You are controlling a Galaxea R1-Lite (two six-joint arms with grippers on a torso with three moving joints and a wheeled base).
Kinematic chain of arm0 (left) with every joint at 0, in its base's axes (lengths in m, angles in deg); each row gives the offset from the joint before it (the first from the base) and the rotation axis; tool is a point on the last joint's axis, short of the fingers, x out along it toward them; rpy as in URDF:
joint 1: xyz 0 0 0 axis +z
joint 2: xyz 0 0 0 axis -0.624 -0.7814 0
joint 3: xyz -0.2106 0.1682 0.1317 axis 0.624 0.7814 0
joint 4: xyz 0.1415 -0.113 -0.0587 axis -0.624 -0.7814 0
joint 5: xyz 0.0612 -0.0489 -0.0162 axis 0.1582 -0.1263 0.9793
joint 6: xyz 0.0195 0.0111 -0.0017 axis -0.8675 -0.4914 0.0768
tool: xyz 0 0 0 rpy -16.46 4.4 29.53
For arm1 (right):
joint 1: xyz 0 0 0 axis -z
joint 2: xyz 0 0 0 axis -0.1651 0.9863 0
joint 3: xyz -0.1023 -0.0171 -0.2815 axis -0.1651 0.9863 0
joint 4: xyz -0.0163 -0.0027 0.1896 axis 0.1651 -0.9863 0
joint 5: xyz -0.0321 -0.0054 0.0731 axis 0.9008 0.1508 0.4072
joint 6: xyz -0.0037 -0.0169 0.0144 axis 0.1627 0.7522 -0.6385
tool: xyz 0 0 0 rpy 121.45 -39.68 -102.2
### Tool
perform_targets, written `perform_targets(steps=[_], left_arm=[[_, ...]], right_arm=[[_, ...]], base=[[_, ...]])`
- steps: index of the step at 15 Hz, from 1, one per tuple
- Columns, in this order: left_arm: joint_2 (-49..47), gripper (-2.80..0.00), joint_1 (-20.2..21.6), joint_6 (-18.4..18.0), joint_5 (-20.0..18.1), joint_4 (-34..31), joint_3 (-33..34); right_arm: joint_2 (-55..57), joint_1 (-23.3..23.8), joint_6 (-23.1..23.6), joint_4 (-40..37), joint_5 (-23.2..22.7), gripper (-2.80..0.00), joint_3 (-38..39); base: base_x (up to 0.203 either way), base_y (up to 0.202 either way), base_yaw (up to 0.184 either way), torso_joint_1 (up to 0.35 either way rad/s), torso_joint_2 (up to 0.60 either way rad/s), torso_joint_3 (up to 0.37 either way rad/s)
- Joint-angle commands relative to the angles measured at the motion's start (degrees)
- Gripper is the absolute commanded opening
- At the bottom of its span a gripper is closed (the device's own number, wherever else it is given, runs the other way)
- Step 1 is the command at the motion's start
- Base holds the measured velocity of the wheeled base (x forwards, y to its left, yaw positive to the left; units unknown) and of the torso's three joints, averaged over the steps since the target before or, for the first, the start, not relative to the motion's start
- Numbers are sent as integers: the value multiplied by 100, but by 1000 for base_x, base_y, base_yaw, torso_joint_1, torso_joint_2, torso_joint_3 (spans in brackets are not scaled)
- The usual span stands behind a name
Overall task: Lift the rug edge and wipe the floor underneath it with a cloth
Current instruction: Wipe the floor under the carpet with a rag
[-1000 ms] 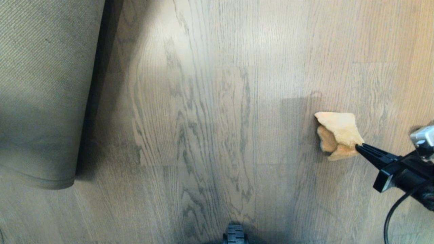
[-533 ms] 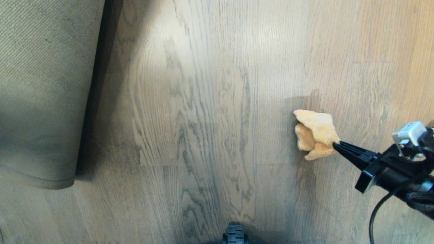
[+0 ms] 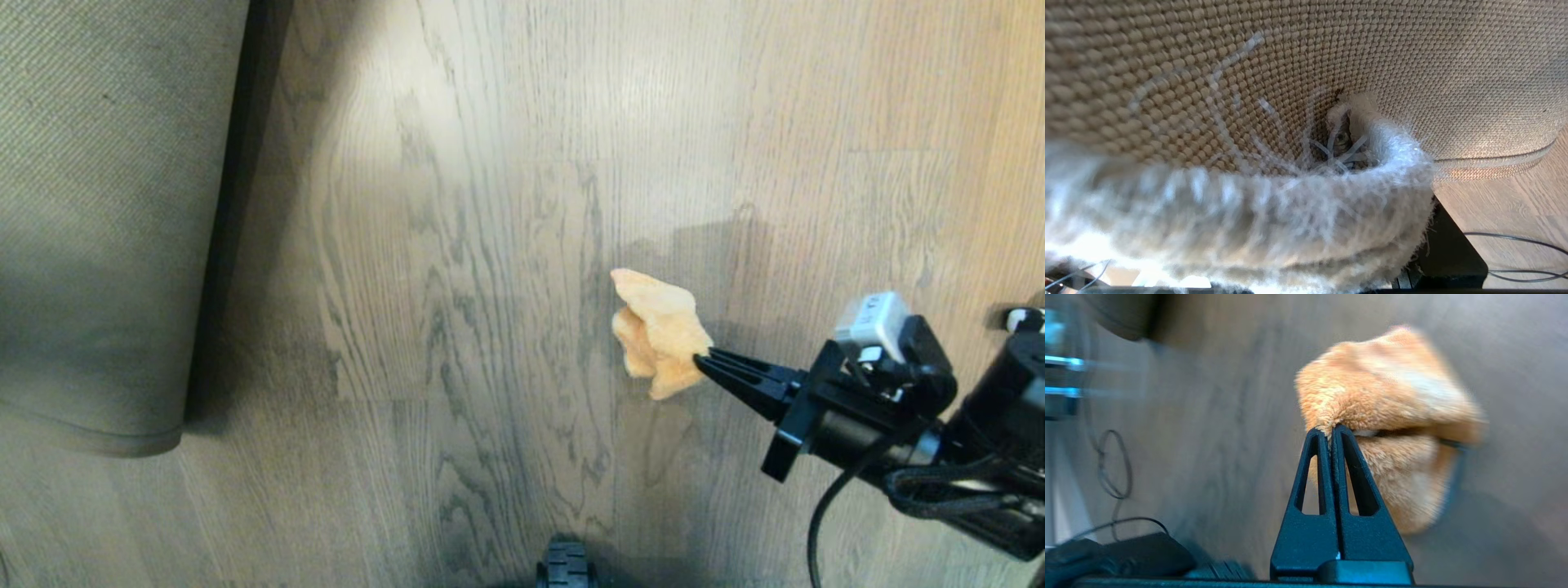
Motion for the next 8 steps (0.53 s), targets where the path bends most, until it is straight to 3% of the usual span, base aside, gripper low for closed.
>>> perform_targets(steps=[1,8], left_arm=[[7,-280,27,-29,-10,3,12],[2,-280,27,-20,-1,3,56]], right_arm=[[595,-592,1,65,3,-280,-484],[2073,-2060,-370,84,557,-280,-2191]], base=[[0,0,0,0,0,0],[0,0,0,0,0,0]])
